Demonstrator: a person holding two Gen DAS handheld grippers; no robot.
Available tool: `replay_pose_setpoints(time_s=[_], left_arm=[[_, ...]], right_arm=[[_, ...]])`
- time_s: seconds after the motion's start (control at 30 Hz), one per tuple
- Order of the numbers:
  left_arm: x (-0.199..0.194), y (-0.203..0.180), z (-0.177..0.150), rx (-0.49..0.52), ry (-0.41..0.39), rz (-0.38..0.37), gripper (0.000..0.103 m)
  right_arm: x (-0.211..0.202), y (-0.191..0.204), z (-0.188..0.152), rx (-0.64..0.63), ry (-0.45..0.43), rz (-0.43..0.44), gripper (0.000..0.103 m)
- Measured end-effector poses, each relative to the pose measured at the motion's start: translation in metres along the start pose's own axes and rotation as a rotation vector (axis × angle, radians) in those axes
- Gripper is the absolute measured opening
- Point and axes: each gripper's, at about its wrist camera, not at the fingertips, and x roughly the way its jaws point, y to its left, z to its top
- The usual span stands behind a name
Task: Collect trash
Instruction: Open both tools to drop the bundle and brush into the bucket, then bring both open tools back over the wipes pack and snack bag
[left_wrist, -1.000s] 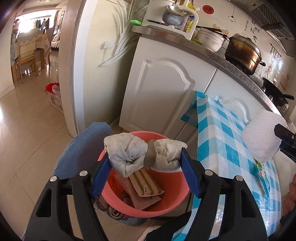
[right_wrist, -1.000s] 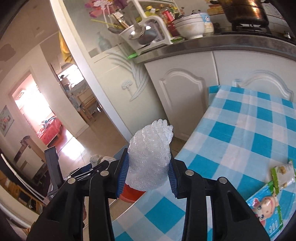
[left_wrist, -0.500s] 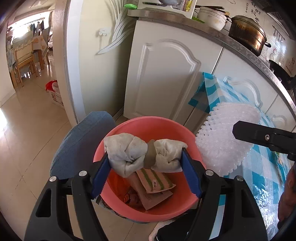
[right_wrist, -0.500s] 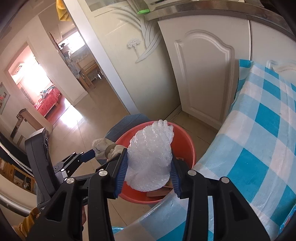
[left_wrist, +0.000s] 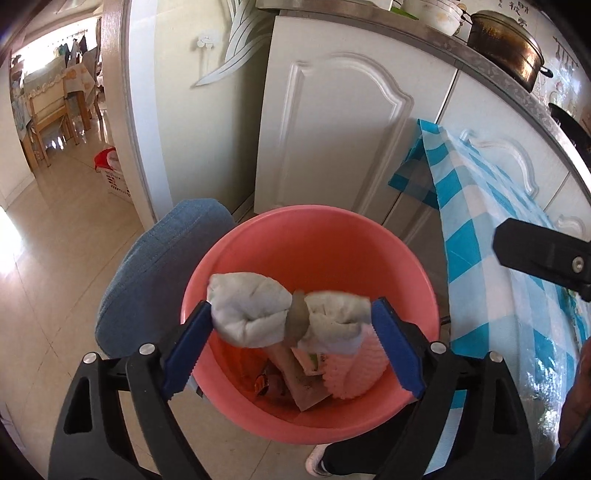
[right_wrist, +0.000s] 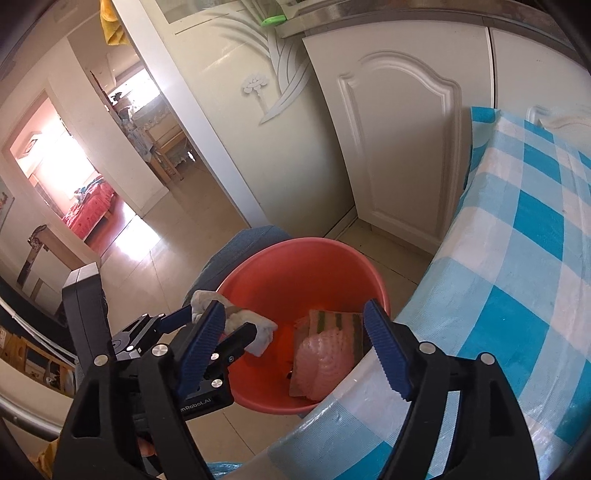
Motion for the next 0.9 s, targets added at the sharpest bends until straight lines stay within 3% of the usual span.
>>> replay_pose_setpoints(time_s=[0.2, 0.3, 0.47, 0.9], left_arm=[[-0.006, -0.003, 0.002, 0.031, -0.013, 0.057, 0.089], [-0.012, -0.007, 0.004, 0.053, -0.039, 0.087, 0.097], [-0.025, -0.018, 0.007, 0.104, -0.074, 0.117, 0.097], [-0.047, -0.05, 0.009, 0.185, -0.104, 0.116, 0.097]], right_arm=[[-0.015, -0.002, -0.007, 0.012, -0.051, -0.017, 0.08], [-0.024, -0.006, -0.01, 0.02, -0.074, -0.024, 0.081], [-0.044, -0.014, -0.016, 0.036, -0.122, -0.045, 0.088], [-0.097, -0.041, -0.041, 0.07, -0.204, -0.115, 0.089]])
